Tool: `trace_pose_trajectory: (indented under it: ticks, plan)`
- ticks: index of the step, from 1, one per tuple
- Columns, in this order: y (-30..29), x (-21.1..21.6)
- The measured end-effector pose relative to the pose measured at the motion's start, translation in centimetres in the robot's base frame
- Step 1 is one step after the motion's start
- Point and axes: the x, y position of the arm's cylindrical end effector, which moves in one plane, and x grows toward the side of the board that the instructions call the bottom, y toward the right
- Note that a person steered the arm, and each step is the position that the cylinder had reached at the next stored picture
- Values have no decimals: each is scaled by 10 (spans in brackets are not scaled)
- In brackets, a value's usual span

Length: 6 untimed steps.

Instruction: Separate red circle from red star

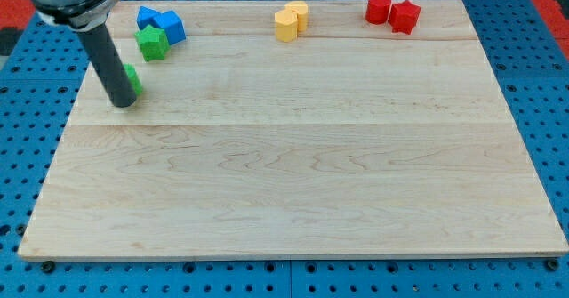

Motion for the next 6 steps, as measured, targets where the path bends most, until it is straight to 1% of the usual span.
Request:
trace_pose_trajectory:
  ticks: [1,2,3,4,5,6]
  plan:
    - [-4,-43]
    - [19,-33]
    - [157,-41]
    - [306,-64]
    - [435,-104]
    - [495,-172]
